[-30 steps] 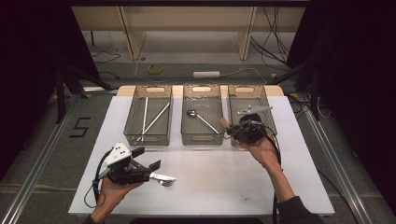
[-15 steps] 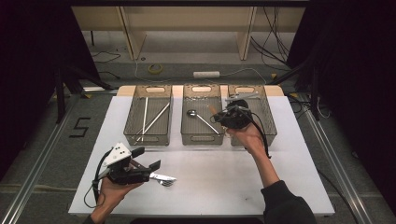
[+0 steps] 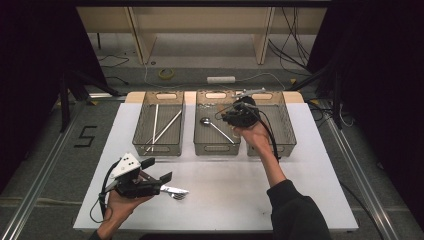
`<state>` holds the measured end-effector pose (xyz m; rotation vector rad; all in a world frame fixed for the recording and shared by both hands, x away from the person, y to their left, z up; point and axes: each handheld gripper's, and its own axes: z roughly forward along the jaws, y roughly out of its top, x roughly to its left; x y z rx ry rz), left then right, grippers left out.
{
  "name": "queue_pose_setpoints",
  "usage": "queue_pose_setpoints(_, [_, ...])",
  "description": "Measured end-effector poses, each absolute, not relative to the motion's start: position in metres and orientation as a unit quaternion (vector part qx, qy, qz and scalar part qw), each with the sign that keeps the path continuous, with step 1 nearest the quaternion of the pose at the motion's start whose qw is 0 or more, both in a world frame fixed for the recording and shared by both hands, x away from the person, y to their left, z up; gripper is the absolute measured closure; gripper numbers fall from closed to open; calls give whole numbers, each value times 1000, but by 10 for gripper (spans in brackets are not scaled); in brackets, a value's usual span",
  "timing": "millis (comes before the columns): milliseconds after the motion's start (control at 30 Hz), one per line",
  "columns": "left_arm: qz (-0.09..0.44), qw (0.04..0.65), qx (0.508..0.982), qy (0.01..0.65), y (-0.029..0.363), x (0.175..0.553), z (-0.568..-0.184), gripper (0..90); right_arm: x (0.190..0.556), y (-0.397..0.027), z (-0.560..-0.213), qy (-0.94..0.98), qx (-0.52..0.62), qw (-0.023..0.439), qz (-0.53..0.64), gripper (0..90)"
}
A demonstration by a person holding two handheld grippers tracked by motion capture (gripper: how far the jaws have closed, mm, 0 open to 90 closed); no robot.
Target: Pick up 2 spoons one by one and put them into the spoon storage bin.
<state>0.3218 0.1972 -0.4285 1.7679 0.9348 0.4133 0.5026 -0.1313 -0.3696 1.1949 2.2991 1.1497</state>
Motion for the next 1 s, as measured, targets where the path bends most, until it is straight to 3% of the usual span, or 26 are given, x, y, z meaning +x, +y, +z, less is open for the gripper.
queue_pose_setpoints(1000, [172, 524, 740, 385, 197, 321, -428, 179, 534, -108, -397, 808, 444, 153, 355, 768])
